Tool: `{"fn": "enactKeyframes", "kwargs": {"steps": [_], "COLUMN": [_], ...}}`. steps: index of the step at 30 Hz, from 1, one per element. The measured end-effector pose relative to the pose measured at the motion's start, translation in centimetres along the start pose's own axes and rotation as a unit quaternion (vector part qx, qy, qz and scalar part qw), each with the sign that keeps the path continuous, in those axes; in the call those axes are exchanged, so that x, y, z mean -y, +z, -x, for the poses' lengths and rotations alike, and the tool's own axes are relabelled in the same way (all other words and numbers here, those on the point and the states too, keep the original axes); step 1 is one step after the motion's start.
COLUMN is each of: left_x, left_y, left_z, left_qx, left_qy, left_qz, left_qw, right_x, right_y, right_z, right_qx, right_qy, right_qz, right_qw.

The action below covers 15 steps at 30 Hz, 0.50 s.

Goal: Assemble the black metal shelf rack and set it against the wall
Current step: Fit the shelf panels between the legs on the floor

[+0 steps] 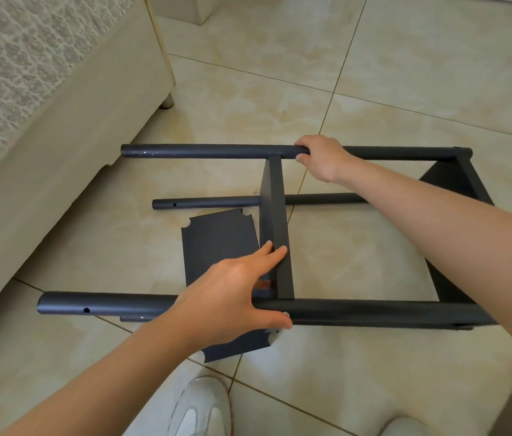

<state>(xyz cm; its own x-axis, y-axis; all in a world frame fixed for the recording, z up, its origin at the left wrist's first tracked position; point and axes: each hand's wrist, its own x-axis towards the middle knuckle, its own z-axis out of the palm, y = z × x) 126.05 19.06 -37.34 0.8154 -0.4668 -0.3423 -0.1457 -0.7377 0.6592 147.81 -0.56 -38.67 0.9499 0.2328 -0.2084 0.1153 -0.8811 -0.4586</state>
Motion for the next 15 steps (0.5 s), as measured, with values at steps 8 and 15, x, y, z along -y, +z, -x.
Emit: {"fn": "enactKeyframes", "kwargs": {"steps": [8, 15], "left_x": [0.3, -0.4], "left_y": [-0.9, -1.4], "left_z": [0.5, 0.7], "left_qx": [0.012, -0.002], "left_qy": [0.008, 0.039], "left_qz": [0.024, -0.031], "left_qw": [1.0, 0.999], "right_x": [-0.3, 0.4], "right_y": [0.7, 2.0], "right_z": [0.9, 4.4], "right_qx": [0.052, -0.021], "right_qy": [0.039, 0.059], "right_qz": [-0.053, -0.161], "right_qw": [0.996, 0.985]}}
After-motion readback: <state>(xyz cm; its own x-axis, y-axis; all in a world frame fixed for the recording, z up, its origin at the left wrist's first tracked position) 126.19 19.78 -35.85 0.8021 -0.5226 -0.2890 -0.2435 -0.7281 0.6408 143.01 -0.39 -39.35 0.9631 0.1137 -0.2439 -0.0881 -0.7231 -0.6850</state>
